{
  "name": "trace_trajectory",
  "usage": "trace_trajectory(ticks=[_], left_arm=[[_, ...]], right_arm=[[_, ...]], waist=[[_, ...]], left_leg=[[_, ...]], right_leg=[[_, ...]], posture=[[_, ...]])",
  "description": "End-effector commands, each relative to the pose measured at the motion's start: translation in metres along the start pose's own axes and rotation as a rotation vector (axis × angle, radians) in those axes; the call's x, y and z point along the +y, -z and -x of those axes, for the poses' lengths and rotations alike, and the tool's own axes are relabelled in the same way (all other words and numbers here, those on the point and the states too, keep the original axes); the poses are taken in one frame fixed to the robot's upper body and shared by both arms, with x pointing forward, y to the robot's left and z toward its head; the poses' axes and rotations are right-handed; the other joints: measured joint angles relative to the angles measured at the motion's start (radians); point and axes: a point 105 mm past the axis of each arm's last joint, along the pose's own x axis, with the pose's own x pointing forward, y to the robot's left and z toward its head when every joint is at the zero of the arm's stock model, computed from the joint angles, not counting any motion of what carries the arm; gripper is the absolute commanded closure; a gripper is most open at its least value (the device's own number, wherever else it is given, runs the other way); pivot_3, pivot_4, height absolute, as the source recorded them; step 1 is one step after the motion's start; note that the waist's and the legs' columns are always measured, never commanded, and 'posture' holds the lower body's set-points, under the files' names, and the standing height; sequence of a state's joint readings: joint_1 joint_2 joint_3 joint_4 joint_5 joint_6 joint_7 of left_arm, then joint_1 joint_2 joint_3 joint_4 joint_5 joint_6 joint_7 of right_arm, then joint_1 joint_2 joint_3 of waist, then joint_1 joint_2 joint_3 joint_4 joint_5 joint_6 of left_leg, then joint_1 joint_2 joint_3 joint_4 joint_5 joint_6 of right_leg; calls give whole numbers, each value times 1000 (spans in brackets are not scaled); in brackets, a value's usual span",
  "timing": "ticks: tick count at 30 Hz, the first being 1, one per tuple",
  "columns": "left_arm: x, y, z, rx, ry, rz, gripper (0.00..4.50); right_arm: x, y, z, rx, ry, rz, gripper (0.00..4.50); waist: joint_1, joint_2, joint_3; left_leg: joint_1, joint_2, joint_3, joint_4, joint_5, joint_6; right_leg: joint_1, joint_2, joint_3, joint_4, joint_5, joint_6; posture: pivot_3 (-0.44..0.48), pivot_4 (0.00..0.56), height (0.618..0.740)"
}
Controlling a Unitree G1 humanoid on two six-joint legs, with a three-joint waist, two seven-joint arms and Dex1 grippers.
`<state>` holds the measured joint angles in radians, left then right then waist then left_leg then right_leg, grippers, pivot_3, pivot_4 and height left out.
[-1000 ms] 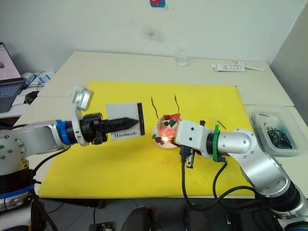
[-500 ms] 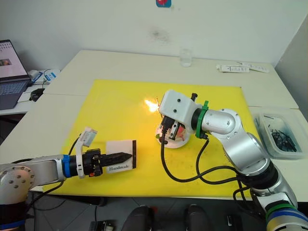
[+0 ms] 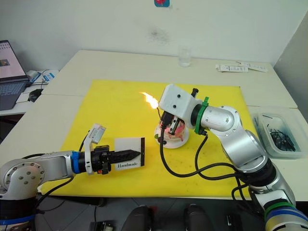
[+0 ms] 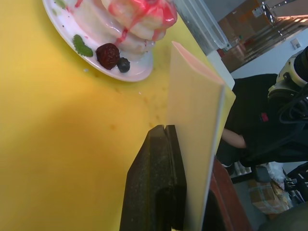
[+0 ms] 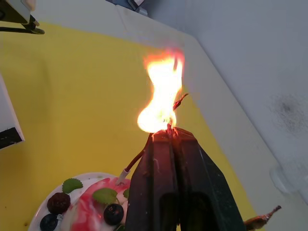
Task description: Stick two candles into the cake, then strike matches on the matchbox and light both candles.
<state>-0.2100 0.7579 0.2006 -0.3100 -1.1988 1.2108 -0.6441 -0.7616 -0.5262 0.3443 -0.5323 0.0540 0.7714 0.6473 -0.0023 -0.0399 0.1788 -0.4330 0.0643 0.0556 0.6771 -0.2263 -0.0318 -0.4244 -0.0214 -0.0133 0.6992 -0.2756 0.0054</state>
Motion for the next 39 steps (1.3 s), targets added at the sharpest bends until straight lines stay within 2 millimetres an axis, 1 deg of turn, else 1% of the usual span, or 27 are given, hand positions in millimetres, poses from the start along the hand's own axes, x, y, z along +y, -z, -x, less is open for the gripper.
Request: trace_trajectory(ticks=[1, 15, 27, 39], left_arm=[[-5, -5, -2, -11, 20, -38, 4500], [-8, -1, -1, -3, 27, -39, 4500], [-5, -5, -3, -1, 34, -41, 4500], [-5, -7, -5, 3, 43, -42, 4500]], right_arm=[[-12, -12, 4, -41, 56, 45, 4480], [-14, -16, 13, -44, 69, 56, 4480], [-14, -14, 8, -39, 71, 45, 4480], [-13, -14, 12, -38, 71, 47, 4480]], waist=[[0, 0, 0], [0, 0, 0], [0, 0, 0], [0, 0, 0]], left_leg=[[0, 0, 0, 0, 0, 0], [0, 0, 0, 0, 0, 0], [0, 0, 0, 0, 0, 0], [0, 0, 0, 0, 0, 0]], right_leg=[[0, 0, 0, 0, 0, 0], [0, 0, 0, 0, 0, 0], [0, 0, 0, 0, 0, 0], [0, 0, 0, 0, 0, 0]], posture=[[0, 150, 684], [0, 150, 684], [0, 150, 684], [0, 150, 684]])
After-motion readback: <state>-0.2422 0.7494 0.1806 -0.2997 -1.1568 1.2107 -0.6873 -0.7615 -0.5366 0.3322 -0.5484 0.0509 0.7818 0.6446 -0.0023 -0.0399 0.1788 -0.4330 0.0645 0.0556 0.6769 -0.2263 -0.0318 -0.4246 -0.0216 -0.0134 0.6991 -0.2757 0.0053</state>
